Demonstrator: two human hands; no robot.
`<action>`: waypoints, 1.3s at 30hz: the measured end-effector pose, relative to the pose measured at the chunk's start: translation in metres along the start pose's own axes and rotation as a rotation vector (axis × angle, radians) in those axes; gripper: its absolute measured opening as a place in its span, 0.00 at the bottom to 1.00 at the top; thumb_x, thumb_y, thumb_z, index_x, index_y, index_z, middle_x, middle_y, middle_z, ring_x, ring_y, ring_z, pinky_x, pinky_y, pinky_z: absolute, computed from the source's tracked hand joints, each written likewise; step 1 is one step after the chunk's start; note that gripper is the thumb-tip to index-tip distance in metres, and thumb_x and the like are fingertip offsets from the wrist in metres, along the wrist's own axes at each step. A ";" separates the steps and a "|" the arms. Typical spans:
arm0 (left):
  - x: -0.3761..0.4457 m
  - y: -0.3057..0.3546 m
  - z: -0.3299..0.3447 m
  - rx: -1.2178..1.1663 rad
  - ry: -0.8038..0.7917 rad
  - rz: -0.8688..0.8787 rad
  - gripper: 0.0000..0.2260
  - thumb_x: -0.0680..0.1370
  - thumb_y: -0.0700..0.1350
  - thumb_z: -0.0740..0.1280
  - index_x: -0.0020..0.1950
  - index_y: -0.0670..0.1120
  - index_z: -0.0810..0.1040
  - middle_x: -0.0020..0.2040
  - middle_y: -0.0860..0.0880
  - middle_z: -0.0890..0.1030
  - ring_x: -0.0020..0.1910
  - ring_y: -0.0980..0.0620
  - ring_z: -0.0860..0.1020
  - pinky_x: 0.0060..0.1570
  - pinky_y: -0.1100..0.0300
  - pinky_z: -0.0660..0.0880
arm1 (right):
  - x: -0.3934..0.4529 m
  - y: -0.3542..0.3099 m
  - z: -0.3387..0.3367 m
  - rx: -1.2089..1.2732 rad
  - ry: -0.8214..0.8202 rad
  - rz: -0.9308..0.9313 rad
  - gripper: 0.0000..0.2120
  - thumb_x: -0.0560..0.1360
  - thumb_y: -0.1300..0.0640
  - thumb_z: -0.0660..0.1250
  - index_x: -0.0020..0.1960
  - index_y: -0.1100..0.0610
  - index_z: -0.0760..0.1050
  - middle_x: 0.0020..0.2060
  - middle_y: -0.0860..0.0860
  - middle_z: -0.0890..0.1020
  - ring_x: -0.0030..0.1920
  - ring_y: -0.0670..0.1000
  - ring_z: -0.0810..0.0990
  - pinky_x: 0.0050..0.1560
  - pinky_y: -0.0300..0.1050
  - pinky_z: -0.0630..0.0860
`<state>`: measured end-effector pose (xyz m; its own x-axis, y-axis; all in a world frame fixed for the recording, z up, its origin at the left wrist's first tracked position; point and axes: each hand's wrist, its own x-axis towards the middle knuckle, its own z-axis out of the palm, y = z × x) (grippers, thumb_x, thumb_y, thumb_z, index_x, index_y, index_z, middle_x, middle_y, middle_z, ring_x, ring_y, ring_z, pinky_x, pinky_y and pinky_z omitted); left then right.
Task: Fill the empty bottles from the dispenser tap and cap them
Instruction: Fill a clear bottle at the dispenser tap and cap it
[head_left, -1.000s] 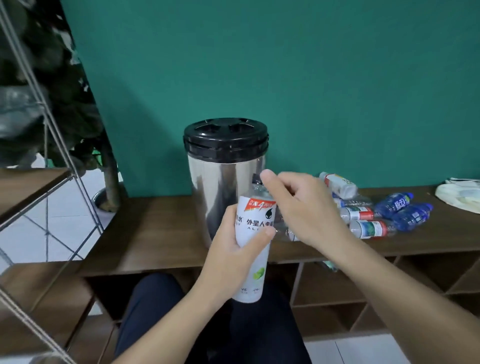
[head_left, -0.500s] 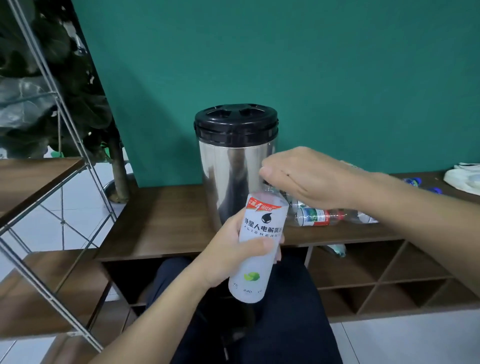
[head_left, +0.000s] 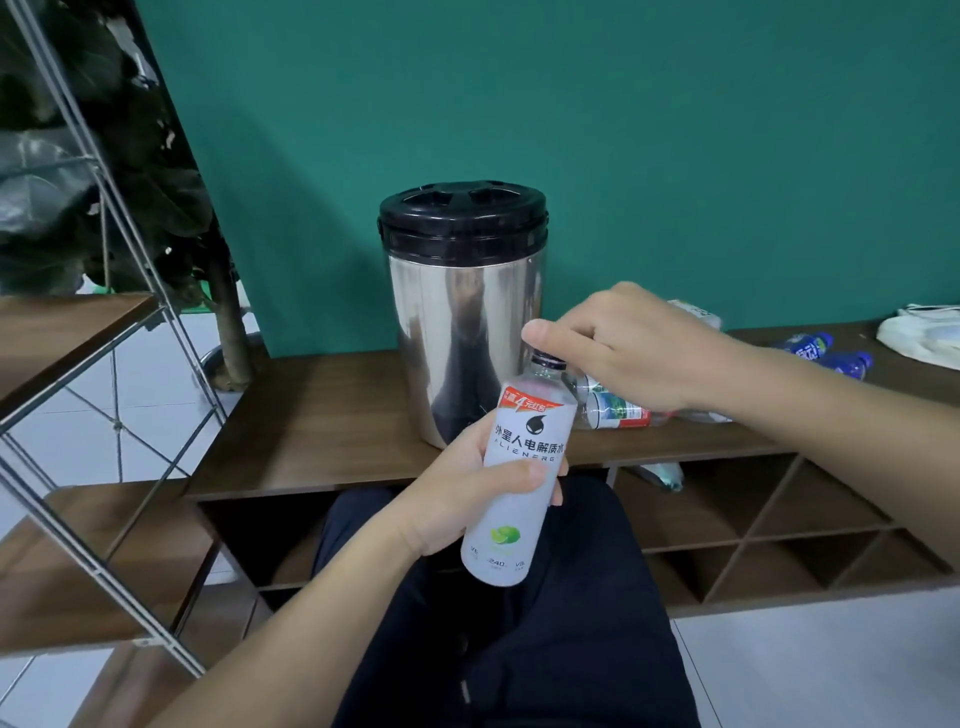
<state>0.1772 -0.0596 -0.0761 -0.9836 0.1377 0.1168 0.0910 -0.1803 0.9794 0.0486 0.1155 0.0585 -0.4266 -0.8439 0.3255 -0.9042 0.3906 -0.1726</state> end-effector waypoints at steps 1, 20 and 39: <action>0.000 -0.001 0.002 0.027 0.009 0.000 0.26 0.78 0.47 0.76 0.73 0.40 0.74 0.59 0.39 0.82 0.53 0.37 0.82 0.56 0.44 0.80 | 0.000 0.001 0.005 -0.012 -0.005 0.022 0.39 0.85 0.26 0.50 0.32 0.59 0.61 0.26 0.52 0.61 0.29 0.53 0.61 0.34 0.55 0.64; -0.007 -0.060 -0.016 0.297 0.117 -0.049 0.24 0.82 0.37 0.77 0.74 0.54 0.77 0.61 0.43 0.85 0.59 0.38 0.85 0.66 0.40 0.82 | -0.016 0.019 0.057 0.040 -0.233 0.024 0.18 0.88 0.43 0.65 0.49 0.52 0.84 0.39 0.47 0.83 0.41 0.48 0.79 0.41 0.46 0.73; -0.010 -0.195 -0.090 0.477 0.337 -0.345 0.29 0.77 0.41 0.79 0.72 0.52 0.70 0.65 0.49 0.81 0.67 0.48 0.81 0.68 0.50 0.78 | 0.009 0.083 0.262 0.226 0.020 0.542 0.16 0.80 0.56 0.79 0.66 0.57 0.87 0.59 0.55 0.88 0.59 0.55 0.86 0.63 0.50 0.81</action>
<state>0.1552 -0.1131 -0.2829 -0.9565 -0.2150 -0.1973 -0.2539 0.2800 0.9258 -0.0252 0.0439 -0.1962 -0.8291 -0.5378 0.1527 -0.5317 0.6741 -0.5127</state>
